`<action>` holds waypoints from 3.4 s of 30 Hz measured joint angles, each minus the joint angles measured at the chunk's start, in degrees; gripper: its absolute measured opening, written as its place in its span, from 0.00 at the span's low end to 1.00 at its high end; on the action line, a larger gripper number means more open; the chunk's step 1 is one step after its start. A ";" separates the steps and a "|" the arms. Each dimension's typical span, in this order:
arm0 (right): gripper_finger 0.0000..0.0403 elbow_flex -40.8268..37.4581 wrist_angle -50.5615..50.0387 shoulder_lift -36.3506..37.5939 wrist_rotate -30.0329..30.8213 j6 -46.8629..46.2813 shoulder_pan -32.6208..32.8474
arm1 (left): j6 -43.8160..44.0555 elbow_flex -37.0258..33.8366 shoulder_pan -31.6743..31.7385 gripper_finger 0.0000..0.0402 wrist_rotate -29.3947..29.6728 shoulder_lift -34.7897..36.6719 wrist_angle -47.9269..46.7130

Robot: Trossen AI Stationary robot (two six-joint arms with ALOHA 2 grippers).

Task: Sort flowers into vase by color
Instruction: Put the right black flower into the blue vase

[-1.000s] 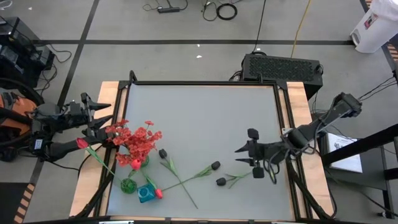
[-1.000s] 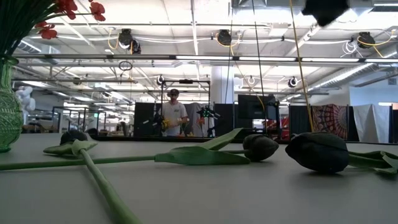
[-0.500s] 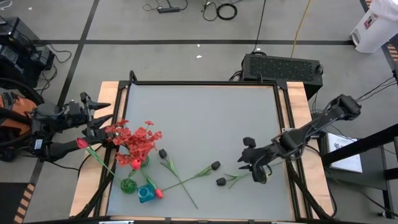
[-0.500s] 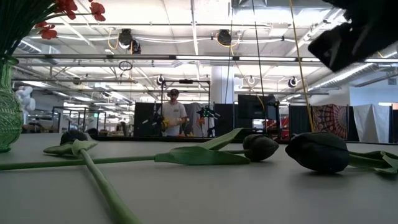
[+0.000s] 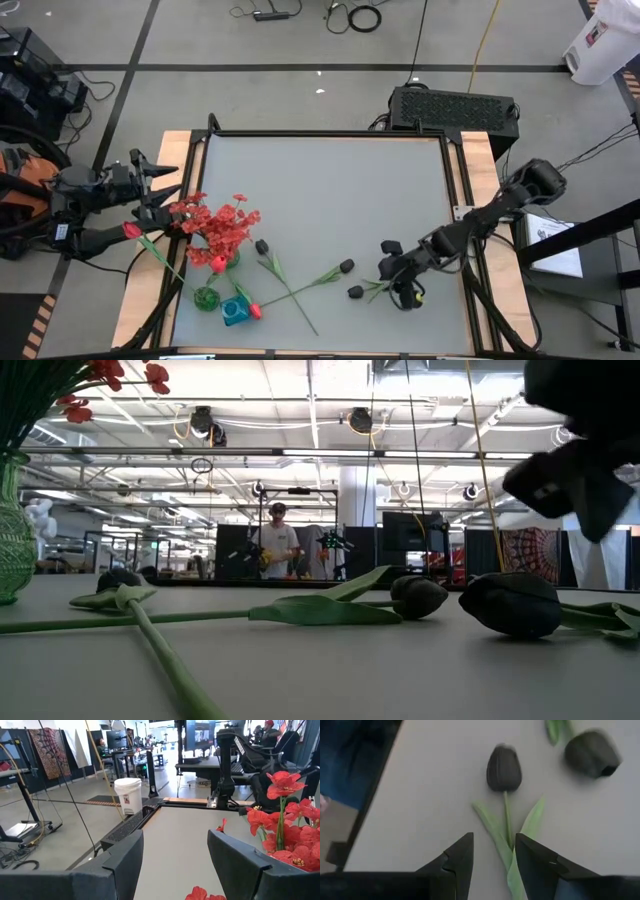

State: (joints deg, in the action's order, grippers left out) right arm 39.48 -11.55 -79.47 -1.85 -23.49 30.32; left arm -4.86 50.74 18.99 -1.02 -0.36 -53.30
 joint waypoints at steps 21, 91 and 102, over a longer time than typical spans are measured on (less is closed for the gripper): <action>0.34 0.04 0.28 -9.30 0.42 0.11 0.16 | 0.00 0.00 0.00 0.57 0.00 0.00 0.00; 0.00 25.13 -20.68 -4.04 35.57 3.22 -3.37 | -0.02 0.02 0.01 0.57 -0.34 0.00 12.92; 0.00 25.81 13.72 -2.05 45.52 23.01 -10.89 | 3.11 -3.56 -0.01 0.57 -6.70 -3.94 27.24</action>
State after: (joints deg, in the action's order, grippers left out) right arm 65.30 2.17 -81.52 43.66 -0.47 19.42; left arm -1.75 47.18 18.98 -7.72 -4.30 -26.05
